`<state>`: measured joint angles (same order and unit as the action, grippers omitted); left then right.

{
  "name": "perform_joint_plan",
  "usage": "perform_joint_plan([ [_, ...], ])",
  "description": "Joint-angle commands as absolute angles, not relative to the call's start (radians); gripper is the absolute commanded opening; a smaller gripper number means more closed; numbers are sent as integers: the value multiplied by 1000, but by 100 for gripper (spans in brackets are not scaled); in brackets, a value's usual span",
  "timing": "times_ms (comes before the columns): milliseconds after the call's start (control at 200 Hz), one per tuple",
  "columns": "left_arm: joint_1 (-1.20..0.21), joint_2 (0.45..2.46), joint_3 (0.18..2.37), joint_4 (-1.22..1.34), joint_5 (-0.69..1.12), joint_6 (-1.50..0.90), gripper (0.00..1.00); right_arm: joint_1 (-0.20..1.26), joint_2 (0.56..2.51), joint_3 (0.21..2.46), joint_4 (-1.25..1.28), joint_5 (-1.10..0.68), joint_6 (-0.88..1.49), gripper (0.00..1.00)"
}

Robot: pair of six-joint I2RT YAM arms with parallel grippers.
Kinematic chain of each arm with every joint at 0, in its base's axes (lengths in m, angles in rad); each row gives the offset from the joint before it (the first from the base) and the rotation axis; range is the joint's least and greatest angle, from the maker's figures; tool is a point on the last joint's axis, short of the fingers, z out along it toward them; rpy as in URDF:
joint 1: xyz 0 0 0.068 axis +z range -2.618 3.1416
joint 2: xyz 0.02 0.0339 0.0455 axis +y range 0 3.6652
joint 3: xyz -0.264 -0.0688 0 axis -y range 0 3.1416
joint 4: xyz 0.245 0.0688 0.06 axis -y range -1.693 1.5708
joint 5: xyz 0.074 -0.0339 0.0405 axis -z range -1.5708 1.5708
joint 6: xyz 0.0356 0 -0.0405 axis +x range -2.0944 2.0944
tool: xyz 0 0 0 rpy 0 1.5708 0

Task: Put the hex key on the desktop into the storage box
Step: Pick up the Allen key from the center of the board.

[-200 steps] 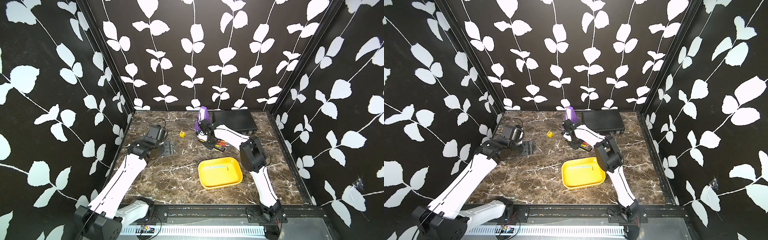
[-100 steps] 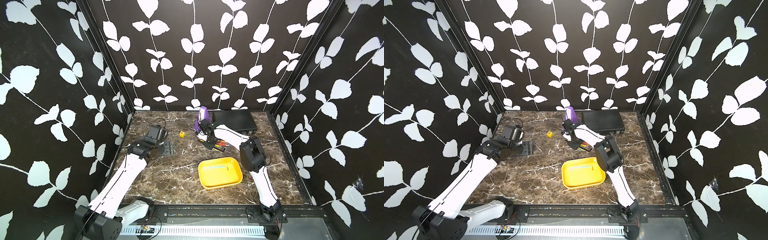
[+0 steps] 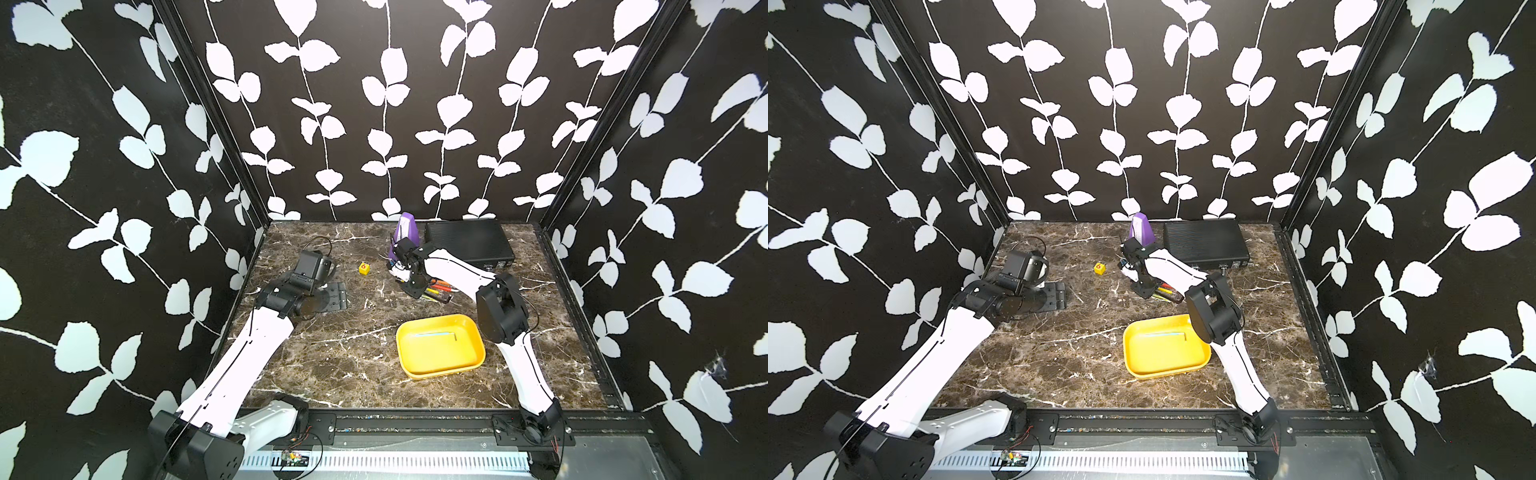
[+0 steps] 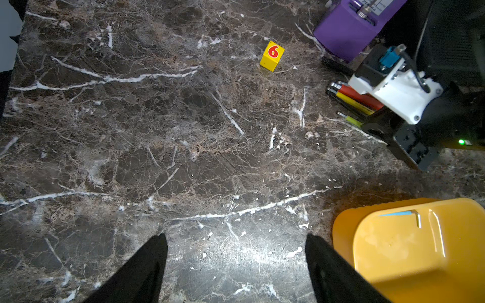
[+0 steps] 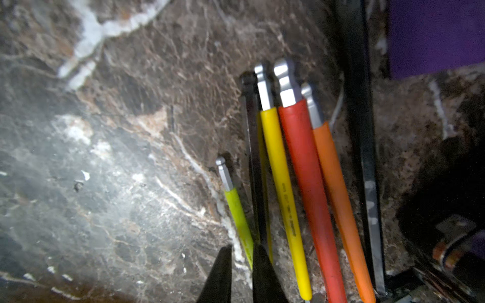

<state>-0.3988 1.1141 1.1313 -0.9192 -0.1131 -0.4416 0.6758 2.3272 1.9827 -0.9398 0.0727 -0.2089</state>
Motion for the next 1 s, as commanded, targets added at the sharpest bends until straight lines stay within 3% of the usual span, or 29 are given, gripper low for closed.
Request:
perform_joint_plan([
  [0, -402, 1110, 1167, -948, -114, -428, 83, 685, 2349, 2027, -960, 58, -192, 17],
  [995, -403, 1123, 1173, -950, -106, -434, 83, 652, 2290, 1829, -978, 209, -274, 23],
])
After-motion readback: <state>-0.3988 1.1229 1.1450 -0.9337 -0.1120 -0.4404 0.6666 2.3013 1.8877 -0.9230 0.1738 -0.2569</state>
